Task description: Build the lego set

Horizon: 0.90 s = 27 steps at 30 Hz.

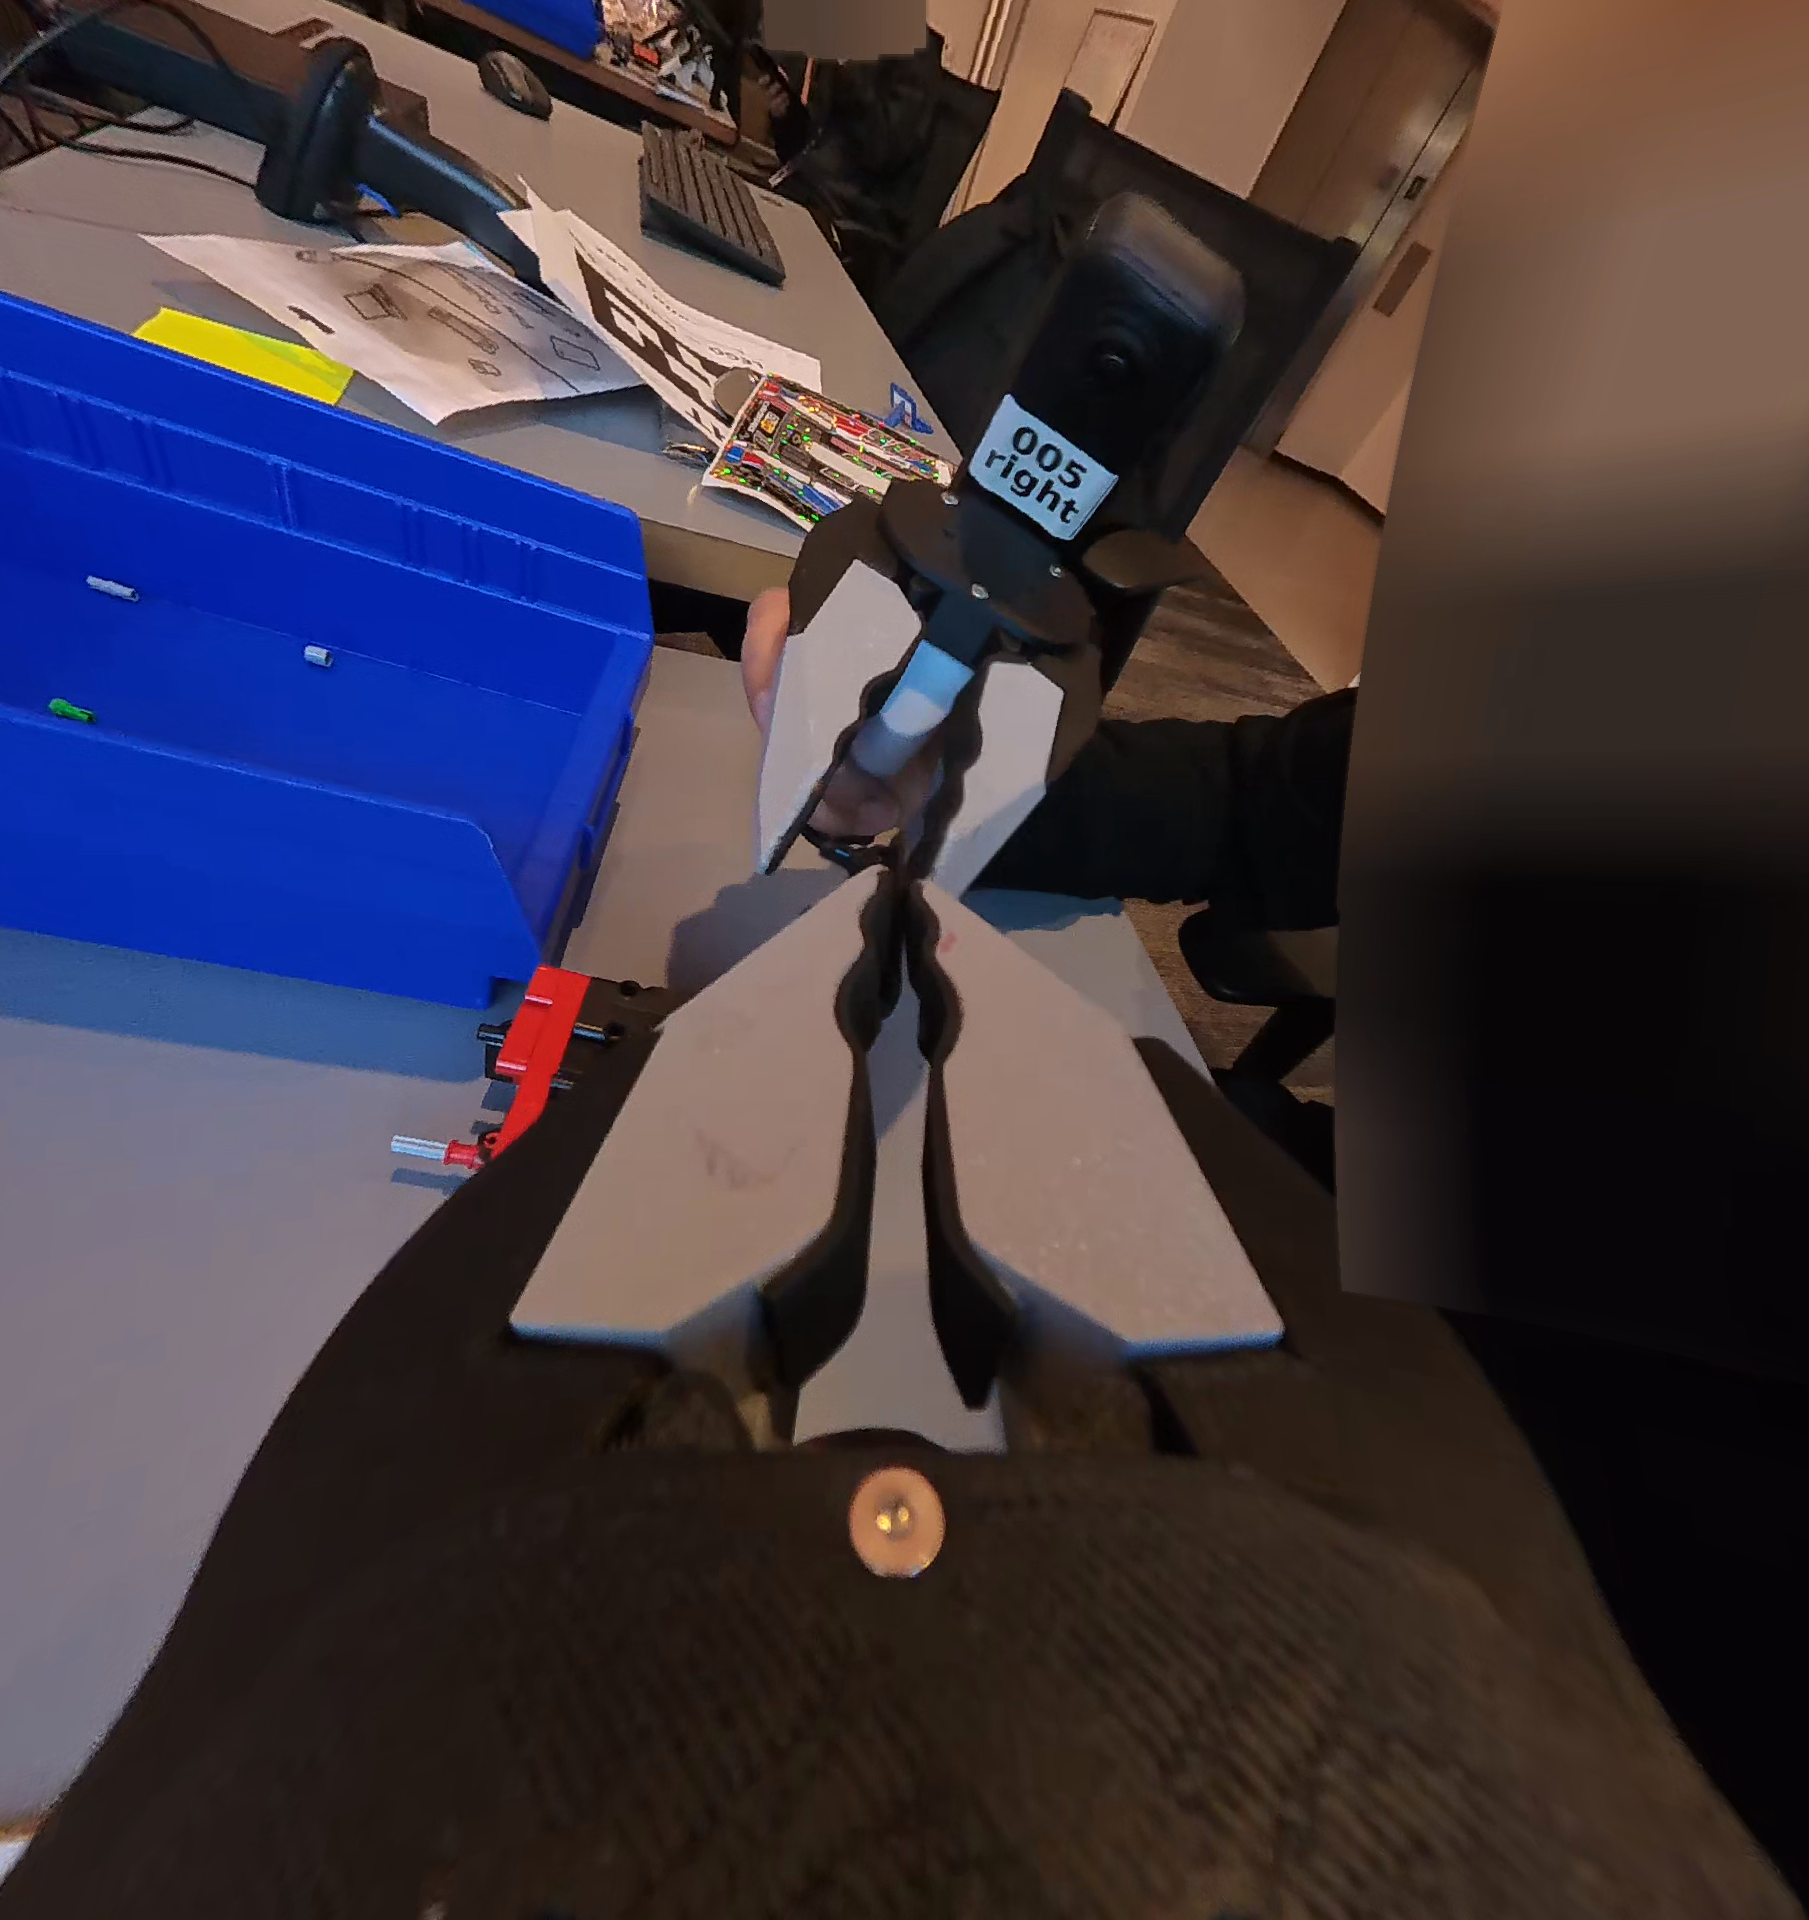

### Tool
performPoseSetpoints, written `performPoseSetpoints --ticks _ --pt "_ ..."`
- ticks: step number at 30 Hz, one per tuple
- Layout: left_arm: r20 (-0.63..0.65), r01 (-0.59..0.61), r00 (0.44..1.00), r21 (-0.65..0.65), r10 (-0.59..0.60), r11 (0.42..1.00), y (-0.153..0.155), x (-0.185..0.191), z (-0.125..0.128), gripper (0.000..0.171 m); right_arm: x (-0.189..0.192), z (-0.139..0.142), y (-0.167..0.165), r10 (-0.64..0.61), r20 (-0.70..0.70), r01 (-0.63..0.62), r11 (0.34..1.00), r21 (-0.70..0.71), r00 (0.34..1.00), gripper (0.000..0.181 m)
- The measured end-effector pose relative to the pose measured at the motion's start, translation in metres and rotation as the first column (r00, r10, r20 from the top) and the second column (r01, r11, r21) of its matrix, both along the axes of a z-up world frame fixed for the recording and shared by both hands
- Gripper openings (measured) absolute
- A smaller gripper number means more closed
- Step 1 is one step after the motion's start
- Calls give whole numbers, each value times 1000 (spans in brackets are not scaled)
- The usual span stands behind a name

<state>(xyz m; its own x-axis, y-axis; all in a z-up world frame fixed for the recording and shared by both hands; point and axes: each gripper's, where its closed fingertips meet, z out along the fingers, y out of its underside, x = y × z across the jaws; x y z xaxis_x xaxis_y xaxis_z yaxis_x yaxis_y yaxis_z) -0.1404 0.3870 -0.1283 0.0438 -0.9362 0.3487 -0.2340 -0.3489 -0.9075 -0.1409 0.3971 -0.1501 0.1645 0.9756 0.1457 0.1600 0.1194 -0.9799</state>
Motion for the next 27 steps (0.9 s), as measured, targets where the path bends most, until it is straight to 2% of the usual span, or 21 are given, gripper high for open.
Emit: performPoseSetpoints --ticks 3,7,11,16,20,22,23,27 --pt "11 18 1000 -9 -18 1000 -3 1 1 0 -4 -5 -3 24 22 -24 1000 -10 999 30" --pt "0 61 998 19 -61 998 -11 3 -2 0 -4 -5 -11 84 16 -84 996 -7 996 12" --pt "-31 145 989 122 -143 982 -25 3 -7 0 -2 -6 -25 195 31 -195 981 3 980 13" --pt "-74 196 980 161 -186 967 -35 3 -14 0 -3 -15 -36 251 80 -254 967 21 965 13" --pt "-66 123 991 139 -114 983 -24 5 -13 0 -2 -10 -25 185 44 -186 982 20 982 15" --pt "-56 103 994 126 -97 987 -21 7 -14 0 -4 -1 -21 143 1 -143 990 4 990 45" --pt "-49 108 994 129 -102 986 -22 8 -14 0 -5 0 -20 125 5 -125 992 20 992 51" --pt "-28 105 994 182 -102 978 -27 10 -6 0 -9 -5 -24 90 67 -97 990 104 994 45"
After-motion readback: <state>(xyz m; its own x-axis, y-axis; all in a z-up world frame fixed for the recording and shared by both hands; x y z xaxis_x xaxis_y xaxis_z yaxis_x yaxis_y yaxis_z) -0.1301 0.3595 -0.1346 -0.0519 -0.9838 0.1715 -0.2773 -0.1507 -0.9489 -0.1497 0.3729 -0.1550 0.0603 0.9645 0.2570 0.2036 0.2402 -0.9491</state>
